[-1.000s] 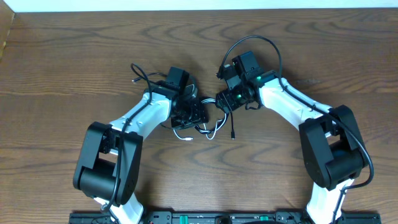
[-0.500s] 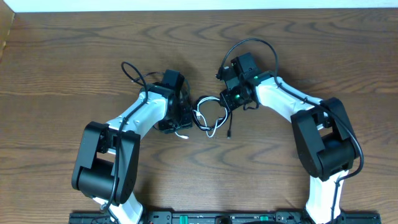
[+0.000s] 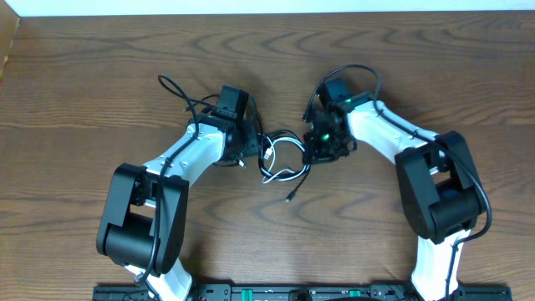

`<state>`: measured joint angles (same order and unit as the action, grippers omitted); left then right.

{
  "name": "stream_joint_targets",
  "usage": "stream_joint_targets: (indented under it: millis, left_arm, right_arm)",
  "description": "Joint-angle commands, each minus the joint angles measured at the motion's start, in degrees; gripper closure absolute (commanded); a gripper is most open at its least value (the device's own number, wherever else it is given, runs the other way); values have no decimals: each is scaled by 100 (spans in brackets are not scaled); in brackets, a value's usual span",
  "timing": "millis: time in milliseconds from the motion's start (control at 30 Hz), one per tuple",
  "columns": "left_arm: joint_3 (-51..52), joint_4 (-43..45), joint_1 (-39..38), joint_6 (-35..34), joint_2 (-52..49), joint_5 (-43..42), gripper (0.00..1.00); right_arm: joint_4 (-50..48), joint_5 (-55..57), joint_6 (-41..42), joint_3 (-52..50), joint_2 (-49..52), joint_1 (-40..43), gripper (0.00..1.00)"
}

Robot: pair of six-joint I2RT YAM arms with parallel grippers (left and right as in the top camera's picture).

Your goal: Untangle cables

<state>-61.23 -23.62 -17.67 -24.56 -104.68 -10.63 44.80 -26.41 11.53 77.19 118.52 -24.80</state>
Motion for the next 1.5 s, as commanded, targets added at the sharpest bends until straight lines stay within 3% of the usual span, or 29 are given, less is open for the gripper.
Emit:
stream_joint_targets:
  millis: [0,300,400,533,633,700,733,833,900,967,1067,1467]
  left_arm:
    - [52,243,35,44,68,-295,55]
    - [22,562,52,-11,61,-354,55]
    - [-219,243,195,-13,175,-382,55]
    - [-566,-448,496,-96,621,-393,55]
    - [-586,-828,678,-125,1016,-389,55]
    - [-586,-1156,778,-122,1233,-389,55]
    - [-586,-1364,820,-125,1322,-389,54]
    - [-586,-1897,879,-120,1384,-367,51]
    - [-555,-2166,876,-120,1340,-369,52]
    - [-474,-2350,846,-122,1298,-369,64]
    - [-212,-2402,791,-122,1272,-369,72]
    - [876,-2236,562,-122,1257,-378,72]
  right_arm:
    - [109,52,387,-111,138,-337,87]
    - [13,155,667,-111,138,-1331,89]
    - [52,269,643,-55,118,-1467,95]
    - [409,-98,234,234,-44,-1379,92]
    - [525,-273,-216,413,-225,-1307,83]
    - [490,-260,-299,479,-323,-1274,61]
    - [415,-258,-387,501,-361,-1268,56]
    - [79,-52,-496,505,-376,-1263,51]
    - [-177,275,-496,503,-376,-1257,51]
    - [-450,756,-496,501,-376,-1259,53]
    - [-813,1204,-496,444,-376,-1276,56]
    - [-1113,1233,-501,326,-37,-1384,61]
